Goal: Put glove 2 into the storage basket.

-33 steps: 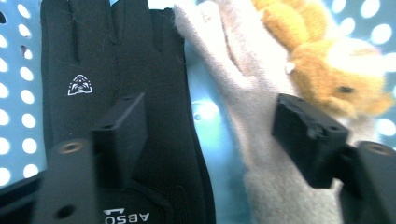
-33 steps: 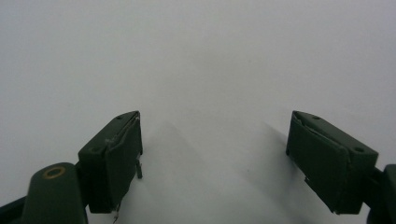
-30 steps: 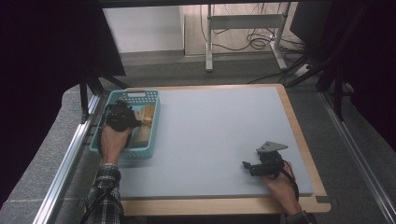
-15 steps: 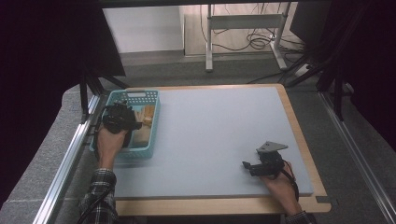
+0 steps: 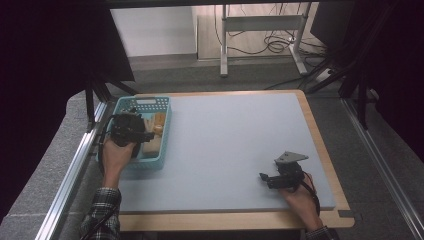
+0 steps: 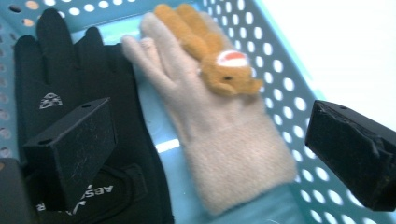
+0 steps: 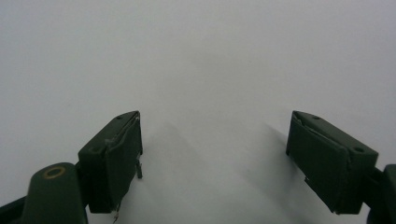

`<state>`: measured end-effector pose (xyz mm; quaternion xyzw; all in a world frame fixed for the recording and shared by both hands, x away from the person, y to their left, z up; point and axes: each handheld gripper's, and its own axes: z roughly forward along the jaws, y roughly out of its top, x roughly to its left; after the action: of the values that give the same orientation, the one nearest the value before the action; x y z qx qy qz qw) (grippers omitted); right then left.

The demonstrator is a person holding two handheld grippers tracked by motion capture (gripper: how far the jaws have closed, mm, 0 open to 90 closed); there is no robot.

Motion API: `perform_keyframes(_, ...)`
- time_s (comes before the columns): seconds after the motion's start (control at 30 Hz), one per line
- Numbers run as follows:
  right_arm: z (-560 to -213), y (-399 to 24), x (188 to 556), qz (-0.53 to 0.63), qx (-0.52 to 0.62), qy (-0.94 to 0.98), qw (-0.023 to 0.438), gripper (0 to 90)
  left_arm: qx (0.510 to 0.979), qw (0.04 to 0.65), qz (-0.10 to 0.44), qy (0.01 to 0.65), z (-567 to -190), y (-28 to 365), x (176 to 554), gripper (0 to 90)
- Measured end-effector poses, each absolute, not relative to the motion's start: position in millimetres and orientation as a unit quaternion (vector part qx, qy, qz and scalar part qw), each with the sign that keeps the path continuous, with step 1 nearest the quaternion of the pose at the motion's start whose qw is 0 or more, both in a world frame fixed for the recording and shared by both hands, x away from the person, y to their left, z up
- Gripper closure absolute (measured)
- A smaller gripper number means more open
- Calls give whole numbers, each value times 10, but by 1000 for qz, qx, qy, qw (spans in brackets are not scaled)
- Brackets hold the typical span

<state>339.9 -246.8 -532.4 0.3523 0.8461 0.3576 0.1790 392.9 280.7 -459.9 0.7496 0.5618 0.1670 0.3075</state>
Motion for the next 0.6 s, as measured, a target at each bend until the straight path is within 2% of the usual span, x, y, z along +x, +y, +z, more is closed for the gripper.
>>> perform_keyframes(0.6,-5324,-2468,3400,357,351,847,179,178,761,363,156,515,-4439,2577,3657,30)
